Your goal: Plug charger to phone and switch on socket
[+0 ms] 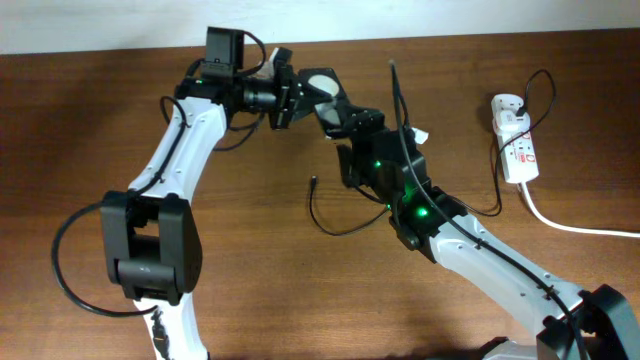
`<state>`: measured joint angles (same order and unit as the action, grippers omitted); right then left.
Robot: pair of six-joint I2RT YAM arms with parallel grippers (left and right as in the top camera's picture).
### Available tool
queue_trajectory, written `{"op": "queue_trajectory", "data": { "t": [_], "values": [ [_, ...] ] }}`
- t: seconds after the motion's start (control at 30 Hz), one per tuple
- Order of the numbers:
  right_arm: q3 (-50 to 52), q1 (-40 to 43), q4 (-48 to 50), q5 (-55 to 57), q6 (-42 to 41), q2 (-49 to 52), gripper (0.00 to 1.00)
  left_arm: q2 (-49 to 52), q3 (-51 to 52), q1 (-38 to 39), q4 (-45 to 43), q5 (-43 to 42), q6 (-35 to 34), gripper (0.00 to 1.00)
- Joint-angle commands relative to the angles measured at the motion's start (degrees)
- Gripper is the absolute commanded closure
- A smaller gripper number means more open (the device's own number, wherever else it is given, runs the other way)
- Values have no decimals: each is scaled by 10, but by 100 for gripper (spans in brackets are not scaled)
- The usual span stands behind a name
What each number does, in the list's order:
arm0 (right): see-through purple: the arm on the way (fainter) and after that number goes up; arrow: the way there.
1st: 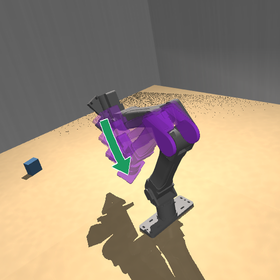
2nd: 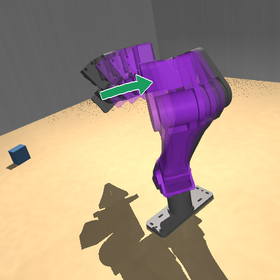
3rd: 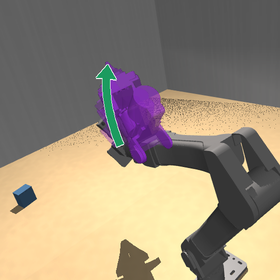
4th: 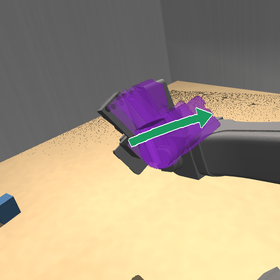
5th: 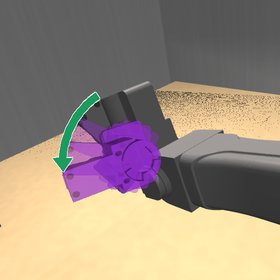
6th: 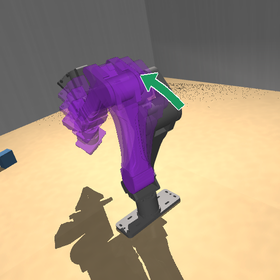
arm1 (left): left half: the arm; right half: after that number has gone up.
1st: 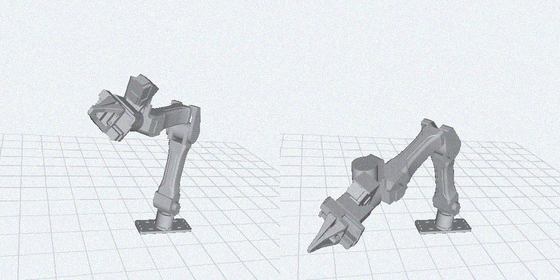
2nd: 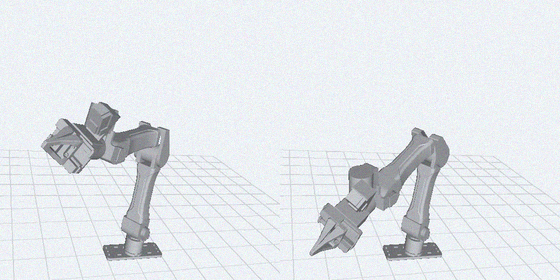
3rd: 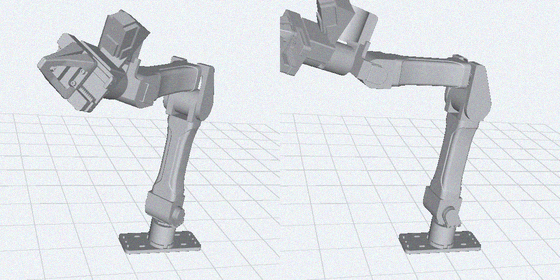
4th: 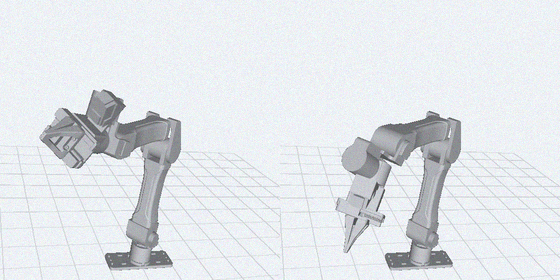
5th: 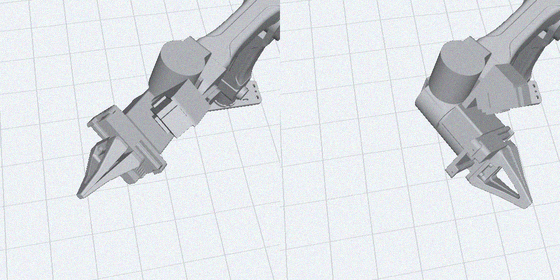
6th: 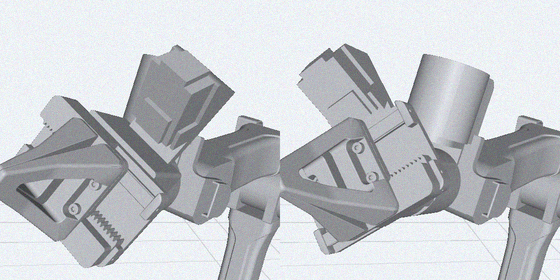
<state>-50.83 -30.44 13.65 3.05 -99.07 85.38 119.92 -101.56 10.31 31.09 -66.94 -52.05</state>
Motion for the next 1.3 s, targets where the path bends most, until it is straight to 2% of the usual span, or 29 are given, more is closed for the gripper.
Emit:
{"op": "queue_trajectory", "data": {
  "t": [0.0,0.03,0.13,0.27,0.3,0.4,0.47,0.5,0.57,0.7,0.87,0.97,1.1,1.27],
  "values": [
    [-6,-3,-35,-30,134,3,1,1,0,-38,57,-7,175,100],
    [-6,-3,-63,-45,167,2,1,1,0,-62,98,-1,230,100],
    [-6,-3,-160,-54,237,0,1,1,0,-98,183,8,310,100],
    [-6,-2,-339,-28,322,0,1,1,0,-139,297,40,425,100],
    [-6,-2,-371,-20,343,0,1,1,0,-145,310,47,447,100],
    [-6,-3,-420,-28,477,0,1,1,0,-166,338,54,503,100],
    [-6,-3,-420,-75,584,0,0,1,0,-182,346,53,506,100],
    [-6,-3,-420,-102,609,0,5,1,0,-193,349,50,506,100],
    [-7,-3,-424,-139,627,0,14,1,0,-215,355,31,509,100],
    [-47,-3,-474,-146,653,2,20,1,0,-262,359,-14,517,100],
    [-192,-3,-594,-137,704,57,25,1,0,-303,381,-14,517,100],
    [-278,-3,-651,-131,713,119,25,1,0,-315,395,-14,517,100],
    [-388,-4,-692,-141,712,216,36,1,0,-318,399,-14,517,100],
    [-420,-19,-674,-145,681,275,40,1,0,-348,400,-14,517,100]
  ]
}}
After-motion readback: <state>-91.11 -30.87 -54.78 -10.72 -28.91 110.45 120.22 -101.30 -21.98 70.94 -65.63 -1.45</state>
